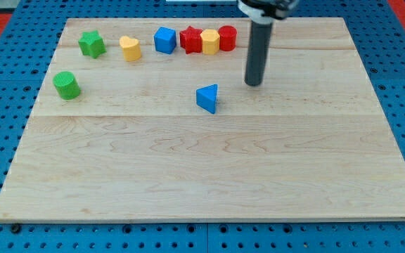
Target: Move the blue triangle down to the blue cube
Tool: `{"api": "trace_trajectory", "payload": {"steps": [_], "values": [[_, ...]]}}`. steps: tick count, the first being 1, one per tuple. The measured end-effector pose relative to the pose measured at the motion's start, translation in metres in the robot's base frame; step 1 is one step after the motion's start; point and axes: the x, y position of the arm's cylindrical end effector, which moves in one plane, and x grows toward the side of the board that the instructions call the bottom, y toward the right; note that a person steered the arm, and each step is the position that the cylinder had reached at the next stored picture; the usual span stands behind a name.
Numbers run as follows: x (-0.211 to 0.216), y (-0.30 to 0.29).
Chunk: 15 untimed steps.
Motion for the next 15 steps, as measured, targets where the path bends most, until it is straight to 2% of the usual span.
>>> {"api": "trace_trajectory", "payload": {"steps": [1, 2, 3, 4, 5, 6, 7, 8, 9, 12, 13, 15], "values": [[0.064, -0.043], [-0.005, -0.078], [-0.1, -0.083], [-0.079, -0.038], [-0.063, -0.025], [-0.014, -0.053], [-0.007, -0.075], [-0.016, -0.114], [-0.049, -0.149], [-0.073, -0.227], [-0.087, -0.216], [-0.068, -0.205]]}}
